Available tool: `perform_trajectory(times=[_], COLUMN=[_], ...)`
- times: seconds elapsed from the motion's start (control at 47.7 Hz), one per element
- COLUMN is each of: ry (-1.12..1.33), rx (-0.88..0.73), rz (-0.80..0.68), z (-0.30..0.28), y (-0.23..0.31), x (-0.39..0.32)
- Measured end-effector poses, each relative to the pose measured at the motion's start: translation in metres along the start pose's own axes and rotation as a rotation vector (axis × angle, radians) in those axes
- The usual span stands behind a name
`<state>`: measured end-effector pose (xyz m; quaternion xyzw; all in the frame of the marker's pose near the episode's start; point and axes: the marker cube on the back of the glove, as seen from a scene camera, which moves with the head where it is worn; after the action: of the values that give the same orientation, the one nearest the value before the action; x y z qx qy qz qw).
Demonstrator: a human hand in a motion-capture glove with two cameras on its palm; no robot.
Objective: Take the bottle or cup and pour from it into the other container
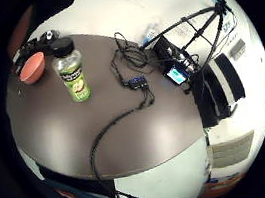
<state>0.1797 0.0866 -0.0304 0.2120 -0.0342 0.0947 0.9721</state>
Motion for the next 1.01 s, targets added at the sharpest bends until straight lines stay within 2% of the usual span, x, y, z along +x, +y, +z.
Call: perform_trajectory(times=[0.189, 0.42, 0.609, 0.86, 1.007], ry=[-0.158, -0.352, -0.515, -0.579, -0.608], rx=[0.061, 0.091, 0.138, 0.075, 0.098], rz=[0.045, 0.084, 0.120, 0.148, 0.147], z=[0.014, 0.065, 0.096, 0.126, 0.139], y=[0.003, 0.002, -0.015, -0.029, -0.037], x=[0.042, 0.075, 0.078, 0.069, 0.062])
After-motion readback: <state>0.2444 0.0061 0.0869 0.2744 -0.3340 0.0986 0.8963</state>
